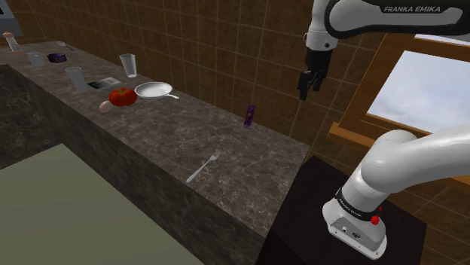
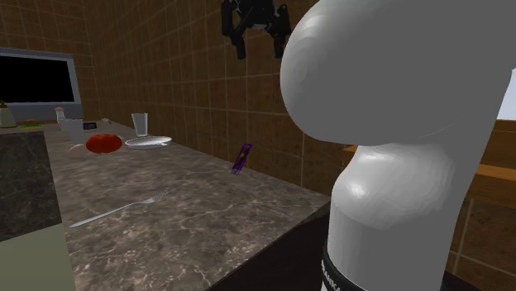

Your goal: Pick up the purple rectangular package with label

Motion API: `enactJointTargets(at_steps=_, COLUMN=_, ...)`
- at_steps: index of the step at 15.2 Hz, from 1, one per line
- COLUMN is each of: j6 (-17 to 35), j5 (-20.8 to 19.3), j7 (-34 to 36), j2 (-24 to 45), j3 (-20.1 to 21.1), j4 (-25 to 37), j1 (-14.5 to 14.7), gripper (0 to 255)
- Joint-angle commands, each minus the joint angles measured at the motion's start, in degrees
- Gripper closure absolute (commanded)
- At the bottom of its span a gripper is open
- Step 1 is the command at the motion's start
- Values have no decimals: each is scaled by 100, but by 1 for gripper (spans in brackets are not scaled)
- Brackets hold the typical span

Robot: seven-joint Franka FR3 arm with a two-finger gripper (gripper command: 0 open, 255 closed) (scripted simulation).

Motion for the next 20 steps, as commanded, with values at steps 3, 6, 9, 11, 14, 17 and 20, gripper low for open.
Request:
enactJointTargets(at_steps=3, j6=507, j5=45, j7=308, j2=190, j3=49, j4=-193, j1=-67, gripper=0)
enactJointTargets(at_steps=6, j6=1274, j5=91, j7=764, j2=553, j3=123, j4=-411, j1=-172, gripper=0)
enactJointTargets(at_steps=9, j6=2040, j5=106, j7=1216, j2=1002, j3=192, j4=-540, j1=-283, gripper=0)
enactJointTargets(at_steps=11, j6=2542, j5=97, j7=1519, j2=1344, j3=236, j4=-575, j1=-361, gripper=0)
enactJointTargets(at_steps=14, j6=3269, j5=51, j7=1981, j2=1906, j3=299, j4=-552, j1=-490, gripper=0)
enactJointTargets(at_steps=17, j6=3948, j5=-40, j7=2458, j2=2513, j3=360, j4=-441, j1=-633, gripper=0)
enactJointTargets(at_steps=20, j6=4565, j5=-190, j7=2964, j2=3145, j3=403, j4=-244, j1=-777, gripper=0)
